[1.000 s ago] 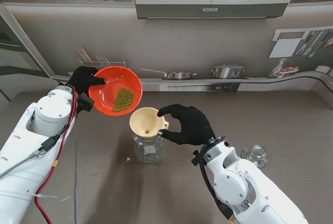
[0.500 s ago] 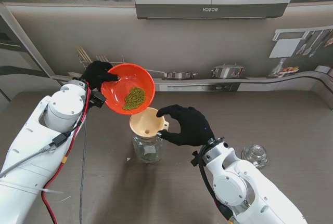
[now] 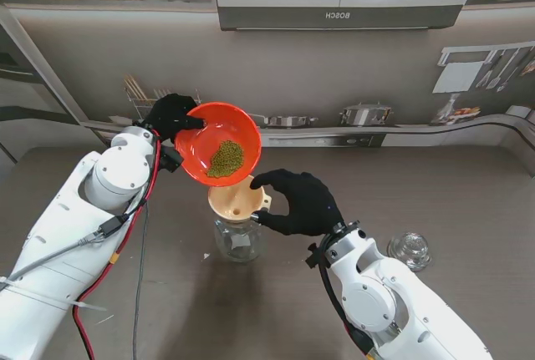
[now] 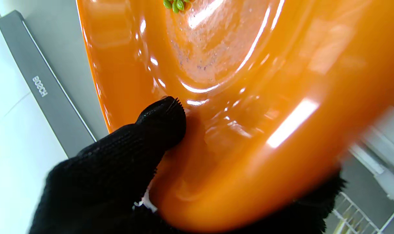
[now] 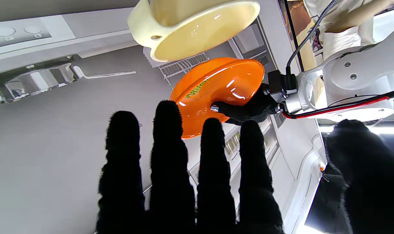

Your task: Pour mung beans into a glass jar with a funnel

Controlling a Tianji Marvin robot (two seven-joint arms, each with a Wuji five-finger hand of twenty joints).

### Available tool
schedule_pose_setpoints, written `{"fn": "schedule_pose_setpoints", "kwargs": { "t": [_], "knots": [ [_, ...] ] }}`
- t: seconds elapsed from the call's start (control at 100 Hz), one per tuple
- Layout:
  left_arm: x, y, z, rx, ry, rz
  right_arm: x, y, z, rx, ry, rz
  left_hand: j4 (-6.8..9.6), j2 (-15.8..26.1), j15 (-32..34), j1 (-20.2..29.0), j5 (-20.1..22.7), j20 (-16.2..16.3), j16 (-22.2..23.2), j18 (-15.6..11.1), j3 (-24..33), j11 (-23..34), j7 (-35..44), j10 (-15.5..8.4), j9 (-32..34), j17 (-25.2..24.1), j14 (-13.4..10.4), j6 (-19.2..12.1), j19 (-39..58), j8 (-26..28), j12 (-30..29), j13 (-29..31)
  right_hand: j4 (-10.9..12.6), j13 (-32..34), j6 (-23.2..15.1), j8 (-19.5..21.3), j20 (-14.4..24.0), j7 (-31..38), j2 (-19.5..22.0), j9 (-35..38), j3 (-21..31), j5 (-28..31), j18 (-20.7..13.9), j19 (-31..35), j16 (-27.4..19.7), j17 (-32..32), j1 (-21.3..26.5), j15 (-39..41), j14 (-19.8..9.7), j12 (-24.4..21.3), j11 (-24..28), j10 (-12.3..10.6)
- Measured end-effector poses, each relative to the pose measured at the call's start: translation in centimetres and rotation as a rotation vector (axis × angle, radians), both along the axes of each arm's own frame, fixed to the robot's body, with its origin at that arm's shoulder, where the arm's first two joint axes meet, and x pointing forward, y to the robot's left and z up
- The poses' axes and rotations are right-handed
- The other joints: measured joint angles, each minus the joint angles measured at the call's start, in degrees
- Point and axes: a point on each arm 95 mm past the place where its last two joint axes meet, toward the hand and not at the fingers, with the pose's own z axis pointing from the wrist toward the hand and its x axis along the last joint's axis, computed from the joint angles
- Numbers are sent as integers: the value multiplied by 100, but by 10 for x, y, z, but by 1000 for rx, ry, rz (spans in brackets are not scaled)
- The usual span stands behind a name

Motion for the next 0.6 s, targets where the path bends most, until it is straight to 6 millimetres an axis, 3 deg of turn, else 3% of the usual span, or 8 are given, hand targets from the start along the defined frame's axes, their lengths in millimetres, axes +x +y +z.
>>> {"fn": "schedule_pose_setpoints", "kwargs": {
  "t": [0.6],
  "knots": [
    [-2,-14,-4,121,-148,-34,0,0,0,-1,1,0,0,0,0,0,9,0,0,1,2,0,0,2,17,18,0,17,-1,0,-46,1,0,0,0,0,0,0,0,0,-48,0,0,-1,0,0,-49,-1,0,0,0,0]
  ]
}}
